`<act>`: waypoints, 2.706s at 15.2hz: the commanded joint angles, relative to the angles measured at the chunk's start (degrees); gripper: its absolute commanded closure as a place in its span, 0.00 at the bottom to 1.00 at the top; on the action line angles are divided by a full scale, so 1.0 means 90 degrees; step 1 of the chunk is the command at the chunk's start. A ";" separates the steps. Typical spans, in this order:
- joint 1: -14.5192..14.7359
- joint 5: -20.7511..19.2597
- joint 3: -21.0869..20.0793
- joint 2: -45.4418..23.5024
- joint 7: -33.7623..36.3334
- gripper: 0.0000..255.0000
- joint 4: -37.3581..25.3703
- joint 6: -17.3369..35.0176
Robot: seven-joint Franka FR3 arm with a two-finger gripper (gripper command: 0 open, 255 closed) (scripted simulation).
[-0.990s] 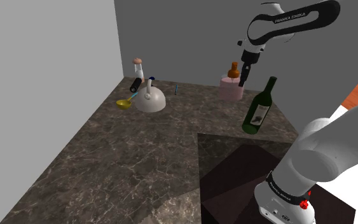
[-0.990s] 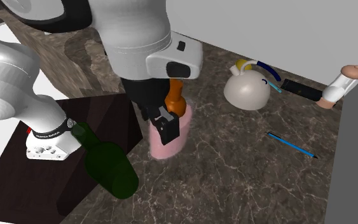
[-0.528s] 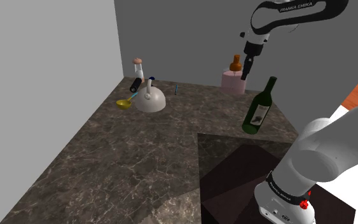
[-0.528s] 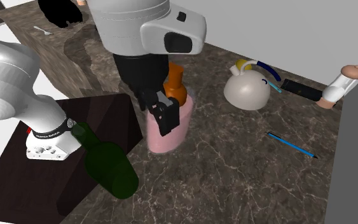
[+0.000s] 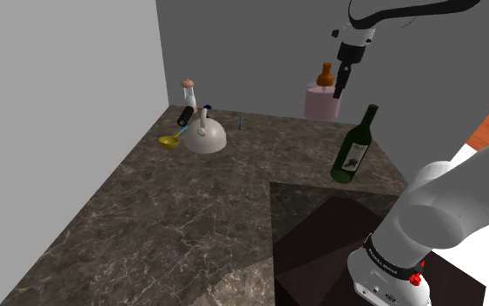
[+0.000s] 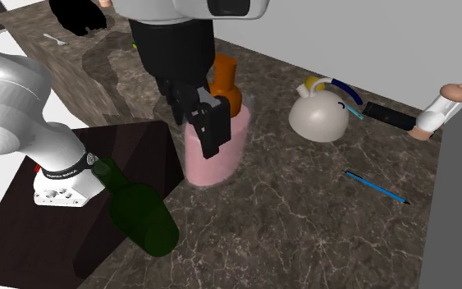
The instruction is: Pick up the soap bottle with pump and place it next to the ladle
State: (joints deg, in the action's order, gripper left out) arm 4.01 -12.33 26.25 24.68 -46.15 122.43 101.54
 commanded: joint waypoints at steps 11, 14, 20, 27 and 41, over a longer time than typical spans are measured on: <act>0.0254 0.0254 -0.0403 -0.0275 0.0477 1.00 -0.0606 -0.0412; 0.0422 0.0396 -0.0642 -0.0487 0.0859 1.00 -0.0583 -0.0229; 0.0764 0.0677 -0.1077 -0.1066 0.1566 1.00 -0.0735 0.0115; 0.1146 0.0967 -0.1520 -0.1969 0.2304 1.00 -0.1254 0.0429; 0.1821 0.1318 -0.2171 -0.4394 0.3559 1.00 -0.3536 0.0496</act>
State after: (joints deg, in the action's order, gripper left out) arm 20.15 -0.63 6.93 -13.05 -14.63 92.71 106.27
